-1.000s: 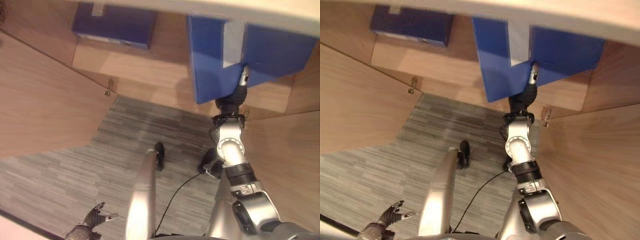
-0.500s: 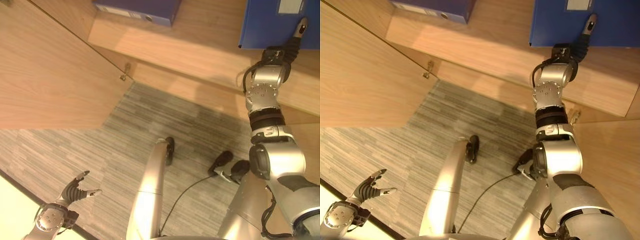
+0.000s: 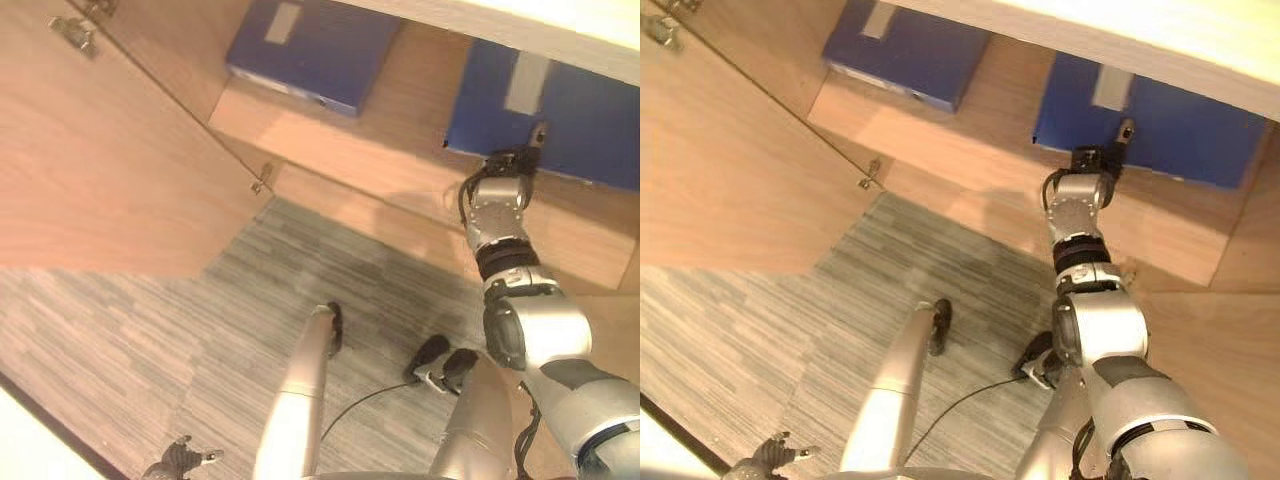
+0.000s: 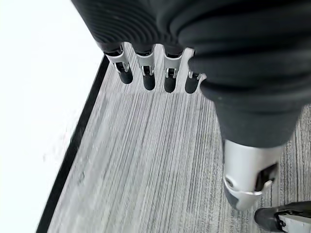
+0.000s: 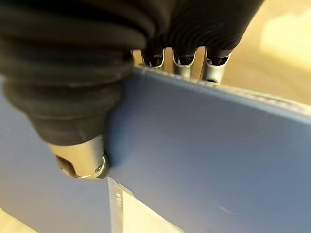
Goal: Put the empty folder in the office cabinet
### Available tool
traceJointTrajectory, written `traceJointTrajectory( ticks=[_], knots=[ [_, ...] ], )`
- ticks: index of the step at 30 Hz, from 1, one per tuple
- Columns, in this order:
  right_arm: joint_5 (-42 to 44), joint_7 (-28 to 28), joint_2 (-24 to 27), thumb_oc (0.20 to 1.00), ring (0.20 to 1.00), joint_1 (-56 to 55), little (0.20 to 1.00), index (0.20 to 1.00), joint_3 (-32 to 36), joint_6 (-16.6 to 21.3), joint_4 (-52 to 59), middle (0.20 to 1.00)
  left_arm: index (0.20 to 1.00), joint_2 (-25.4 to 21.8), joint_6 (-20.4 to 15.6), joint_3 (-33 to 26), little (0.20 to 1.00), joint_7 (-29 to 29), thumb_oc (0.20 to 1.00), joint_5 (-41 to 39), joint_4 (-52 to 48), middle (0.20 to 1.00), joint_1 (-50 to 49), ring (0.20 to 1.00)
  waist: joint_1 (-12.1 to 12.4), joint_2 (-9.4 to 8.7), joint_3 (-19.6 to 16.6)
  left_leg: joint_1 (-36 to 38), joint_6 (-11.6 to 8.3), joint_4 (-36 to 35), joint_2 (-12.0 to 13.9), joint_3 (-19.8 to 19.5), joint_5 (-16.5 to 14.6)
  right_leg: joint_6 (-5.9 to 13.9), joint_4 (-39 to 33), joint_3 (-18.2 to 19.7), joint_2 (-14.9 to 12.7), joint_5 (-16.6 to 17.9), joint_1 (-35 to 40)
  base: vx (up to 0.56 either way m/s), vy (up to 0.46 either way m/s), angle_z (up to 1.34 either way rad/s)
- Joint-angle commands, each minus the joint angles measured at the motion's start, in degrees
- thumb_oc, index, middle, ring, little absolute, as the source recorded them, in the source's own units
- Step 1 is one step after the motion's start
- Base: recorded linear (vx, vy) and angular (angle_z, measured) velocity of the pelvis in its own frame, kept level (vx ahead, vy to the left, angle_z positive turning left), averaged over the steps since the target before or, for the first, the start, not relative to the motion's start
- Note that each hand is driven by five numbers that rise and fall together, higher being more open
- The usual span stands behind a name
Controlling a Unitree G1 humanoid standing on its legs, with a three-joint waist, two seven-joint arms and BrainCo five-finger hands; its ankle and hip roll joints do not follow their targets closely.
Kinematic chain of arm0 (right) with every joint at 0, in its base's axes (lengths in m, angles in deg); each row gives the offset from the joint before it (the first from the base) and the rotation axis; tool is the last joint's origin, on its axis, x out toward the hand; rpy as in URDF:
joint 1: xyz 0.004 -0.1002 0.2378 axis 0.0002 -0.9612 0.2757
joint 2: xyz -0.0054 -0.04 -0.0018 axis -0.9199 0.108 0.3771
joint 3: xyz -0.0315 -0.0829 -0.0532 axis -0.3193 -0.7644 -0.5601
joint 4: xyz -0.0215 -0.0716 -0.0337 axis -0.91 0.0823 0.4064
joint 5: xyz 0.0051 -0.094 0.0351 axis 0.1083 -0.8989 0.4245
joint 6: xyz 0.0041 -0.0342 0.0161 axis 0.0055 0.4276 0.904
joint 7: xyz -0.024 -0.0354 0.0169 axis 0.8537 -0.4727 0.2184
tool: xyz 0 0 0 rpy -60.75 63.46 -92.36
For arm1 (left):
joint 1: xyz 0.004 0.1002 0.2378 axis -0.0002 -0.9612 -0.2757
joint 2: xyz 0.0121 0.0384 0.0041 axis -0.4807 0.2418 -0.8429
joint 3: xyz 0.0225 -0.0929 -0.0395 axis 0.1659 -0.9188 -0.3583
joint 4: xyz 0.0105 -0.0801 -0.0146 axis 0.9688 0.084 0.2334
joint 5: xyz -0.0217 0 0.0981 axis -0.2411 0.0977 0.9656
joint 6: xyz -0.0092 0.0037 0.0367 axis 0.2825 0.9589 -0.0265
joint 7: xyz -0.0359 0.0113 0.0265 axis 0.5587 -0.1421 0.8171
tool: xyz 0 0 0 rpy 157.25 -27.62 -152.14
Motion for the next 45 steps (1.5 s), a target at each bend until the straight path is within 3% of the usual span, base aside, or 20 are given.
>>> traceJointTrajectory(
  ticks=[1,16,17,18,19,23,30,32,33,35,37,38,40,45],
  knots=[
    [-1.05,3.62,5.78,0.200,0.200,8.65,0.200,0.200,-1.82,2.10,3.09,0.200,1.000,-5.30,-0.37,-0.79,1.000,-2.68,1.000,-1.00,2.01,1.000,-0.54,1.000,1.52,-0.23,3.95,1.48,4.07,-4.01,-0.96,1.45,-1.67,2.90,-2.71,3.45,-0.41,-2.66,6.01,0.00,0.000,0.00],
    [2.76,6.53,5.93,0.200,0.200,10.70,0.200,0.200,-2.02,3.21,1.54,0.200,1.000,-4.01,-1.16,0.00,1.000,-3.31,1.000,0.17,7.15,1.000,1.68,1.000,2.92,-0.63,2.52,2.95,3.31,-4.83,-1.18,0.60,-1.40,3.45,-3.34,2.36,-1.00,-3.03,8.42,0.01,-0.008,0.04],
    [3.60,7.28,5.81,0.288,0.288,10.50,0.288,0.288,-1.90,3.30,1.60,0.288,1.000,-4.11,-1.19,-0.13,1.000,-3.34,1.000,0.37,7.46,1.000,1.85,1.000,2.98,-0.64,2.50,3.00,3.31,-4.86,-1.18,0.56,-1.35,3.44,-3.31,2.38,-0.98,-3.02,8.42,0.00,0.000,0.00],
    [3.87,7.68,5.72,0.564,0.564,10.44,0.564,0.564,-1.90,3.52,1.77,0.564,1.000,-4.04,-1.32,-0.16,1.000,-3.35,1.000,0.48,7.56,1.000,1.92,1.000,3.07,-0.66,2.51,3.01,3.26,-4.95,-1.15,0.55,-1.31,3.47,-3.31,2.35,-1.04,-2.99,8.43,0.00,0.000,0.00],
    [4.45,8.03,5.71,1.000,1.000,10.30,1.000,1.000,-1.92,3.60,1.81,1.000,1.000,-4.05,-1.39,-0.30,1.000,-3.36,1.000,0.55,7.94,1.000,1.90,1.000,3.09,-0.70,2.49,3.00,3.24,-4.99,-1.16,0.50,-1.25,3.48,-3.31,2.44,-1.01,-2.94,8.45,0.00,0.000,0.00],
    [5.60,10.21,5.50,1.000,1.000,9.62,1.000,1.000,-1.98,3.79,3.46,1.000,1.000,-4.25,-1.66,-0.58,1.000,-3.11,1.000,1.07,8.61,1.000,1.65,1.000,3.08,-0.80,2.33,3.18,3.14,-5.02,-1.03,0.63,-1.26,3.52,-3.38,2.42,-1.06,-2.88,8.62,0.00,0.000,0.00],
    [2.88,15.95,6.25,1.000,1.000,7.38,1.000,1.000,-7.89,0.37,8.04,1.000,1.000,-4.92,-2.12,-2.52,1.000,-1.79,1.000,1.93,10.53,1.000,2.05,1.000,2.09,-1.30,2.85,3.71,2.97,-5.10,-0.25,1.32,-1.04,3.47,-3.79,3.04,-0.77,-2.31,8.51,-0.01,0.006,-0.01],
    [-2.66,17.72,8.97,1.000,1.000,7.18,1.000,1.000,-14.80,-5.28,8.08,1.000,1.000,-5.98,-2.51,-3.11,1.000,-0.53,1.000,2.82,10.78,1.000,1.87,1.000,1.55,-1.67,3.03,3.70,2.87,-4.90,0.18,1.57,-0.94,3.33,-3.74,3.31,-0.79,-2.03,8.17,0.00,0.007,-0.02],
    [-10.39,18.42,12.31,1.000,1.000,7.87,1.000,1.000,-21.95,-11.12,7.62,1.000,1.000,-6.94,-2.69,-3.42,1.000,0.78,1.000,3.35,10.92,1.000,2.32,1.000,0.86,-2.32,3.05,3.69,2.75,-4.77,0.60,1.84,-0.79,3.17,-3.64,3.37,-0.83,-1.76,7.84,0.00,0.000,0.00],
    [-17.59,20.44,14.61,1.000,1.000,8.49,1.000,1.000,-28.48,-16.26,7.98,1.000,1.000,-7.27,-2.87,-3.36,1.000,2.23,1.000,4.00,10.82,1.000,2.33,1.000,0.13,-2.83,3.16,3.47,2.67,-4.55,0.94,1.90,-0.62,2.95,-3.70,3.57,-0.69,-1.50,7.49,-0.02,0.023,-0.09],
    [-31.76,25.45,18.67,1.000,1.000,10.74,1.000,1.000,-40.89,-23.48,5.09,1.000,1.000,-7.94,-3.35,-2.70,1.000,4.58,1.000,5.64,10.27,1.000,2.27,1.000,-0.73,-3.70,2.83,3.10,2.43,-4.64,1.44,2.13,-0.21,2.68,-3.99,3.46,-0.79,-1.02,6.93,-0.02,0.023,-0.16],
    [-31.79,25.53,18.65,1.000,1.000,10.93,1.000,1.000,-41.06,-23.49,4.96,1.000,1.000,-7.79,-3.34,-2.74,1.000,4.58,1.000,5.66,10.26,1.000,2.29,1.000,-0.79,-3.57,2.85,3.06,2.43,-4.62,1.44,2.11,-0.22,2.68,-3.98,3.46,-0.79,-1.02,6.90,-0.02,0.016,-0.12],
    [-45.14,31.87,22.58,1.000,1.000,11.35,1.000,1.000,-52.64,-27.35,7.68,1.000,1.000,-8.32,-3.61,-2.41,1.000,6.40,1.000,7.38,9.40,1.000,1.37,1.000,-1.54,-4.25,2.38,2.83,2.05,-5.28,1.70,2.29,0.16,2.61,-4.71,3.16,-0.70,-0.50,6.56,-0.02,0.001,-0.08],
    [-46.87,35.25,24.66,1.000,1.000,9.56,1.000,1.000,-55.13,-26.81,11.43,1.000,1.000,-8.68,-4.00,-3.24,1.000,6.86,1.000,9.21,9.33,1.000,0.80,1.000,-1.51,-4.45,2.21,2.90,1.88,-5.88,1.77,2.26,0.40,2.70,-5.11,2.90,-0.69,-0.34,6.68,0.00,-0.003,-0.01]
  ],
)
